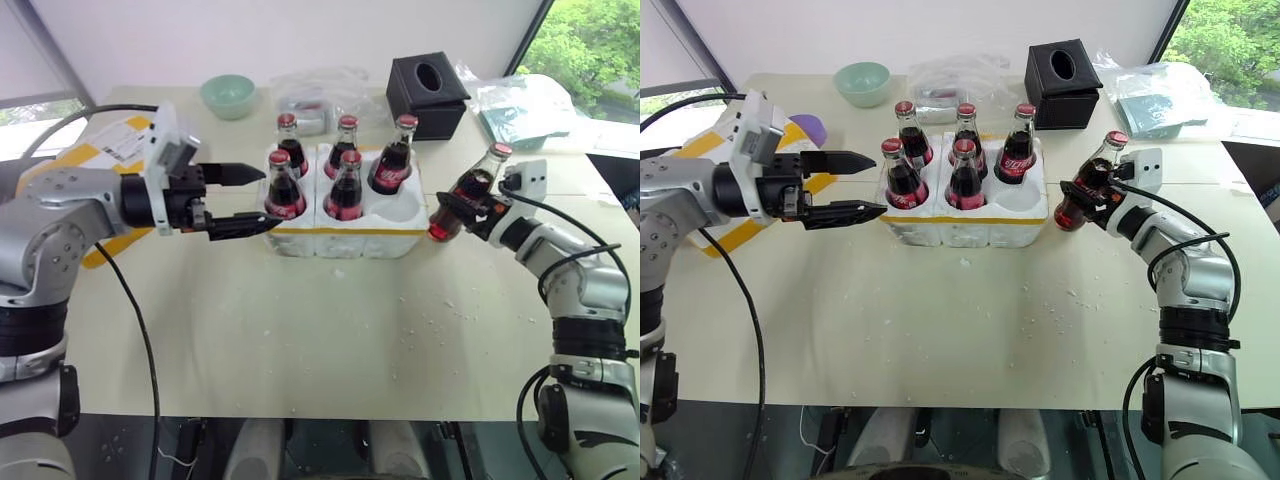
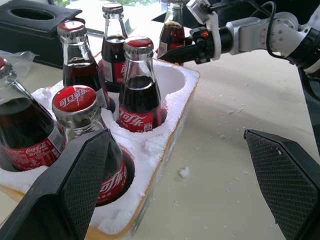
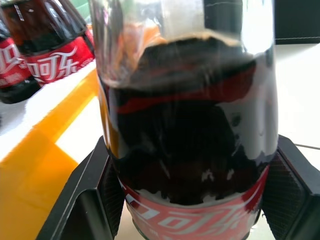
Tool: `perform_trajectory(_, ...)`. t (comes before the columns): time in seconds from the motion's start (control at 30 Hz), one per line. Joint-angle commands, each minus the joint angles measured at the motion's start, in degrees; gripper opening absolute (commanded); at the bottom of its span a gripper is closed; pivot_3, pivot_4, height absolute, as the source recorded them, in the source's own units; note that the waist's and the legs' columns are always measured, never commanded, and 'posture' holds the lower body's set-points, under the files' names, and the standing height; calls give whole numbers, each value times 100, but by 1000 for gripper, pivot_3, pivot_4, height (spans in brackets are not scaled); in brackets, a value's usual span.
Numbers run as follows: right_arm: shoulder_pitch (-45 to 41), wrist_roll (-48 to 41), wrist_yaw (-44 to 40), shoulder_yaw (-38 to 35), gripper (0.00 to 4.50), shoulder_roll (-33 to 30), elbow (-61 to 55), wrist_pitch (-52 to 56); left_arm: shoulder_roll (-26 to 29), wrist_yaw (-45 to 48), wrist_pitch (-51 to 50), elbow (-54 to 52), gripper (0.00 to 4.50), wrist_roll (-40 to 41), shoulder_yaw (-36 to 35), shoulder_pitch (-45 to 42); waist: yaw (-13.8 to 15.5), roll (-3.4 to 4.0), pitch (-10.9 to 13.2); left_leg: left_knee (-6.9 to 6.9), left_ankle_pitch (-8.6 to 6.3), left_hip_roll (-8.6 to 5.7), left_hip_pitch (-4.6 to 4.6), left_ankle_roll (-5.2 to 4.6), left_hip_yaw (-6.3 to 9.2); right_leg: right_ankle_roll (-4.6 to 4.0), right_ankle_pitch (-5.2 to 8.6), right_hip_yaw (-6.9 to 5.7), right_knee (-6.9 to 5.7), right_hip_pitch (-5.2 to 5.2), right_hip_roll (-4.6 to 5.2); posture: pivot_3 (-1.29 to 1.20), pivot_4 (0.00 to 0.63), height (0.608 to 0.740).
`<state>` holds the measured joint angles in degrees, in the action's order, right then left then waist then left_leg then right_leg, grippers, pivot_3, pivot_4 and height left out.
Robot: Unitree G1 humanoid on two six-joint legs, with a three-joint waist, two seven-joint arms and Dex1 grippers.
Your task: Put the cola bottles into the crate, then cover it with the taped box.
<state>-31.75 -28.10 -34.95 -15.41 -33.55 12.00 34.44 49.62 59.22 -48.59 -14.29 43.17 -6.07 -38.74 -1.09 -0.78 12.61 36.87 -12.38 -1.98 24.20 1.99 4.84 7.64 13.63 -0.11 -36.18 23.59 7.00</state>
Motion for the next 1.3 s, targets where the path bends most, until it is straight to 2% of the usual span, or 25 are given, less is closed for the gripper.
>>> perform_trajectory(0.03, -327, -454, -324, -384, 2848, -352, -777, 35, 82, -48, 0, -180, 4500, 97, -216, -14, 2, 4, 2, 0, 0, 0, 3, 0, 0, 0, 0, 0, 0, 3, 0, 0, 150, 737)
perform_trajectory(0.27, -1109, -1513, -727, -581, 2848, -479, -1397, 634, 37, -76, 33, -173, 4500, 120, -173, 5, -25, 6, 4, -1, 0, 2, 10, 0, -1, 0, 0, 1, -4, 15, -1, 0, 150, 737)
perform_trajectory(0.4, -1179, -1643, -781, -274, 2848, -371, -1717, 811, 16, -99, 43, -177, 4500, 136, -164, 8, 8, 4, 2, -4, 0, 6, 10, 0, 1, 0, 0, 0, -3, 15, -6, 0, 150, 737)
perform_trajectory(0.83, -755, -537, -1065, 968, 2848, -258, -1650, 198, 75, -197, 3, -264, 4500, 256, -276, 64, 7, 4, 3, 1, 0, 5, 24, 0, 0, -2, -1, 1, -5, 27, -6, 0, 150, 737)
perform_trajectory(1.27, -864, 464, -1634, 1919, 2848, -43, -742, -251, 66, -208, 60, -225, 4500, 237, -232, 8, -13, 2, 2, 1, 1, 6, 21, 1, -1, -2, -2, 1, -6, 27, -8, 0, 150, 737)
perform_trajectory(1.3, -879, 504, -1664, 1958, 3348, -14, -638, -228, 63, -211, 63, -226, 4500, 236, -232, 7, -20, 0, 0, 1, 1, 6, 20, 1, -1, -2, -2, 1, -6, 26, -8, 0, 150, 737)
